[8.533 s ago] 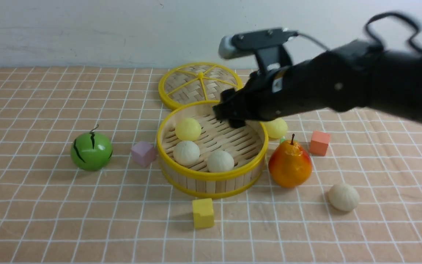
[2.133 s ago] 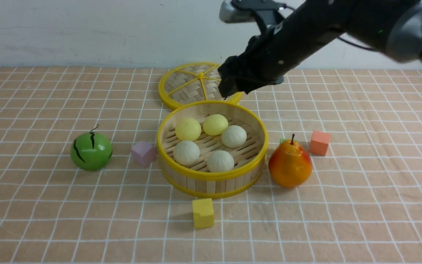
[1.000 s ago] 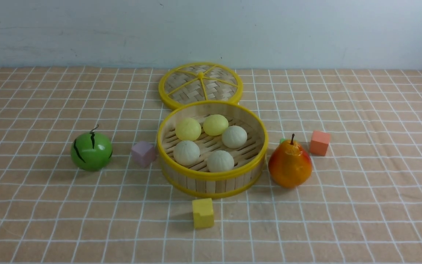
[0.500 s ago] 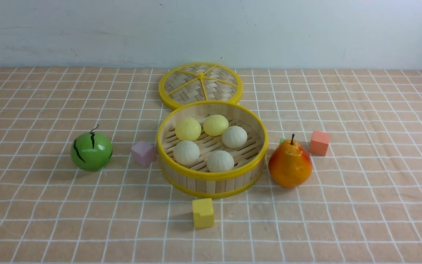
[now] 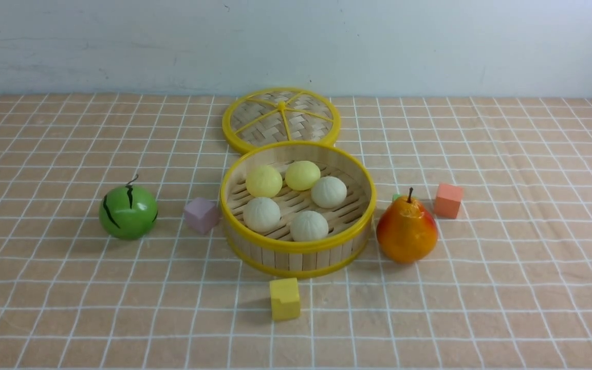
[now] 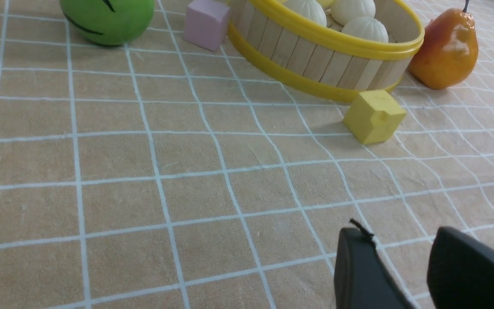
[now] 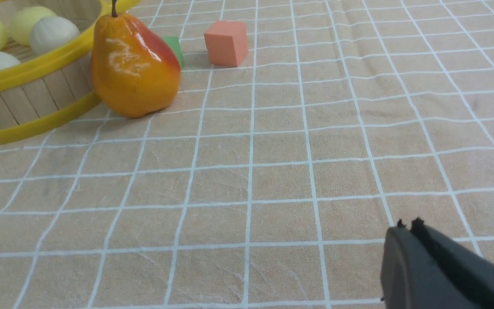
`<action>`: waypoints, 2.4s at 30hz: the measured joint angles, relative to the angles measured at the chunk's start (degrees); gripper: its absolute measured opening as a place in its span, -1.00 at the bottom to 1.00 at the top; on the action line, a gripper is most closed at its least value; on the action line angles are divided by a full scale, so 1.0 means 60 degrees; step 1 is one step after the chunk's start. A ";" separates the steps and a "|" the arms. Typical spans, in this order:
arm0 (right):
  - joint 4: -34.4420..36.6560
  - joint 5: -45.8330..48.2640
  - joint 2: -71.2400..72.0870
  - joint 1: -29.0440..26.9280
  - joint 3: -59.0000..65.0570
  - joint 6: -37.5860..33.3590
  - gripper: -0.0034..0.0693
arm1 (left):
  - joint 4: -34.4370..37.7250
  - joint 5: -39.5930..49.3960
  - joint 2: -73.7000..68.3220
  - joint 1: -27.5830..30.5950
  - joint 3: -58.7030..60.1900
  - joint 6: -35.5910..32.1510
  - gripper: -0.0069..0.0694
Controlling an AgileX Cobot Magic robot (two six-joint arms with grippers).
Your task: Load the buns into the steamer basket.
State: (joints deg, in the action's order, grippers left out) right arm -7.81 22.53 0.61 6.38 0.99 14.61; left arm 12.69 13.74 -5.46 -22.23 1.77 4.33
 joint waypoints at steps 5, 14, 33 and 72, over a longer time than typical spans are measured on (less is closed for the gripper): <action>0.0000 0.0000 0.0000 -0.0006 0.0000 0.0000 -0.90 | 0.0000 0.0012 0.0000 0.0000 0.0000 0.0000 -0.20; -0.0007 0.0000 0.0000 -0.0006 0.0000 0.0011 -0.88 | -0.0259 -0.0454 0.0000 0.0010 0.0000 0.0079 -0.21; -0.0007 -0.0010 0.0000 -0.0006 0.0000 0.0011 -0.81 | -0.0642 0.1343 0.1007 0.3300 0.0000 0.1158 -0.85; -0.0007 -0.0010 0.0000 -0.0006 0.0000 0.0034 -0.66 | -0.0548 0.1372 0.1007 0.3300 0.0000 0.1474 -0.85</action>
State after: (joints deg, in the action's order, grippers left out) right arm -7.85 22.47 0.61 6.34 0.99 14.81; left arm 9.40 21.97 0.58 -2.43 1.77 13.18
